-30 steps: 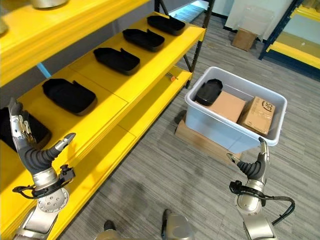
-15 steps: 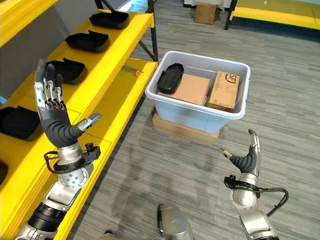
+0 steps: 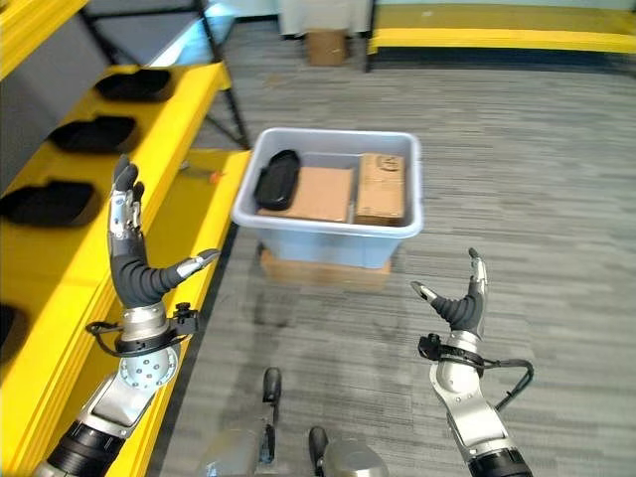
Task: Move parts from the plastic box to the shelf.
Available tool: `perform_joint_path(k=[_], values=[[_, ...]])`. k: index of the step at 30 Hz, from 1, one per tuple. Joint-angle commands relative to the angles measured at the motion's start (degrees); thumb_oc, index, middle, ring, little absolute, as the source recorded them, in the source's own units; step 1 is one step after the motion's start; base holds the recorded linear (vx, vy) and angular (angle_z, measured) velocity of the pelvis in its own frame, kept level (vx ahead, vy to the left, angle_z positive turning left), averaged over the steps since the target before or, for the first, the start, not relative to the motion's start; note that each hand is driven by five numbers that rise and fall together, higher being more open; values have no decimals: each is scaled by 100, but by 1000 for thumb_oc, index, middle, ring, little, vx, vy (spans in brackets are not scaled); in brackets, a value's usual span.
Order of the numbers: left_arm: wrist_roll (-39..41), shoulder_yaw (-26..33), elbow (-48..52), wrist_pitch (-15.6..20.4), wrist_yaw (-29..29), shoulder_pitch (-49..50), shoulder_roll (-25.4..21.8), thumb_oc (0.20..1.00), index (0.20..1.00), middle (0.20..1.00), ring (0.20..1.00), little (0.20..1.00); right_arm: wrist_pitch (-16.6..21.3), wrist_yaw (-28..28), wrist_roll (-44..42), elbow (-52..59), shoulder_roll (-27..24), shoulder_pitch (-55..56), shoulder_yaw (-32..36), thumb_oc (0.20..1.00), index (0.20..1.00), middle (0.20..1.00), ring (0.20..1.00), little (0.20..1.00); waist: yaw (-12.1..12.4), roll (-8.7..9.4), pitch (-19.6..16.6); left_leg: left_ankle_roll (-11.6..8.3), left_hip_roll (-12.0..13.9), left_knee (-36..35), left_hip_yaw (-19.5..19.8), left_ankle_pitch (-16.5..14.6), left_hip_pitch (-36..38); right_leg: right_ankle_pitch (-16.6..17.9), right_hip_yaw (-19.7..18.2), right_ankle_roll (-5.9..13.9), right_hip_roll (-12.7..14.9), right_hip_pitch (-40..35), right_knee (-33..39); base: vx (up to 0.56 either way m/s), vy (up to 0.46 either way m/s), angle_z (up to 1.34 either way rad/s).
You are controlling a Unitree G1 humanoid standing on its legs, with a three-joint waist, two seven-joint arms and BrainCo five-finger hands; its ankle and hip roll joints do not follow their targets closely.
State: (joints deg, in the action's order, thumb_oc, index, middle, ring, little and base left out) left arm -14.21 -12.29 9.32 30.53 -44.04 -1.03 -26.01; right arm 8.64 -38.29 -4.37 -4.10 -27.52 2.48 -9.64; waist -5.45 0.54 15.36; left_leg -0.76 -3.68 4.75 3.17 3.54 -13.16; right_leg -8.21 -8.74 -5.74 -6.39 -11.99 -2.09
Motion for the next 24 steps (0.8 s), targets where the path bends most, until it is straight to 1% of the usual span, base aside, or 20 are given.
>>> perform_joint_path(k=[1,3,5,7,8,9,10,11,12,13,15,17,19,24], values=[[293,60,75,342,133,-151,-38,1000,1000,1000,1000,1000,465,493,-271,283,9,-26,54,1000,1000,1000,1000,1000,-7,-7,-190,-94,190,-241,-191,-35,236,-91,-89,658,81,444,-484,145,123,-94],[261,6,-20,403,329,-168,23,1000,1000,1000,1000,1000,372,571,-370,248,48,-84,2,1000,1000,1000,1000,1000,-7,28,-244,-52,196,-311,-299,-69,370,-65,-65,665,87,379,-419,137,108,-57],[196,-61,-52,404,434,-201,32,1000,1000,1000,1000,1000,433,611,-385,200,36,-98,1,1000,1000,1000,1000,1000,-9,58,-293,-39,221,-393,-372,-75,455,-40,-25,680,101,352,-376,120,84,-21],[81,-154,-71,318,499,-237,-14,1000,1000,1000,1000,1000,527,673,-449,205,10,-112,33,1000,1000,1000,1000,1000,-13,85,-353,-37,256,-533,-449,-54,564,-25,28,704,124,335,-346,145,106,9],[75,-205,-105,251,591,-256,-77,1000,1000,1000,1000,1000,546,926,-690,275,17,-106,58,1000,1000,1000,1000,1000,-17,103,-398,-30,262,-602,-502,-55,624,-46,71,724,129,323,-359,137,104,17],[3,-251,-139,283,723,-270,-103,1000,1000,1000,1000,1000,519,1129,-990,309,33,-103,58,1000,1000,1000,1000,1000,-12,116,-430,-20,258,-643,-528,-55,654,-65,87,732,124,321,-376,108,79,19],[-43,-271,-152,292,768,-276,-107,1000,1000,1000,1000,1000,493,1177,-1078,313,40,-102,55,1000,1000,1000,1000,1000,-8,122,-444,-16,254,-658,-537,-57,664,-72,92,733,122,316,-375,72,48,9],[-142,-346,-187,274,840,-288,-116,1000,1000,1000,1000,1000,422,1125,-1335,287,70,-135,16,1000,1000,1000,1000,1000,7,139,-472,-9,258,-675,-571,-52,686,-77,134,732,121,329,-403,71,43,8],[-143,-419,-243,244,936,-276,-120,1000,1000,1000,1000,1000,417,1163,-1716,209,125,-176,18,1000,1000,1000,1000,1000,19,154,-504,12,262,-691,-595,-71,724,-88,169,740,121,341,-429,80,54,2],[-164,-508,-294,182,928,-268,-112,1000,1000,1000,1000,1000,446,1285,-1892,127,192,-200,21,1000,1000,1000,1000,1000,22,164,-533,30,268,-714,-626,-82,767,-77,198,749,120,367,-477,83,68,-7],[-196,-636,-446,118,836,-304,-111,1000,1000,1000,1000,1000,561,1415,-1763,8,330,-284,-14,1000,1000,1000,1000,1000,43,190,-597,84,257,-772,-669,-123,872,-30,272,780,139,409,-577,68,80,-23],[-22,-653,-529,57,748,-274,-105,1000,1000,1000,1000,1000,539,1480,-1570,25,406,-368,-96,1000,1000,1000,1000,1000,88,213,-642,134,225,-793,-692,-168,924,27,356,829,170,446,-699,56,88,-9],[-12,-630,-639,27,722,-226,-91,1000,1000,1000,1000,1000,477,1424,-1325,73,461,-452,-149,1000,1000,1000,1000,1000,131,247,-714,204,166,-870,-692,-212,1022,148,385,902,193,489,-808,55,95,-7],[60,-468,-680,-141,622,-124,-113,1000,1000,1000,1000,1000,400,1219,-1156,101,493,-503,-116,1000,1000,1000,1000,1000,192,290,-809,313,83,-961,-648,-318,1152,345,465,1018,228,633,-1049,22,88,3]])
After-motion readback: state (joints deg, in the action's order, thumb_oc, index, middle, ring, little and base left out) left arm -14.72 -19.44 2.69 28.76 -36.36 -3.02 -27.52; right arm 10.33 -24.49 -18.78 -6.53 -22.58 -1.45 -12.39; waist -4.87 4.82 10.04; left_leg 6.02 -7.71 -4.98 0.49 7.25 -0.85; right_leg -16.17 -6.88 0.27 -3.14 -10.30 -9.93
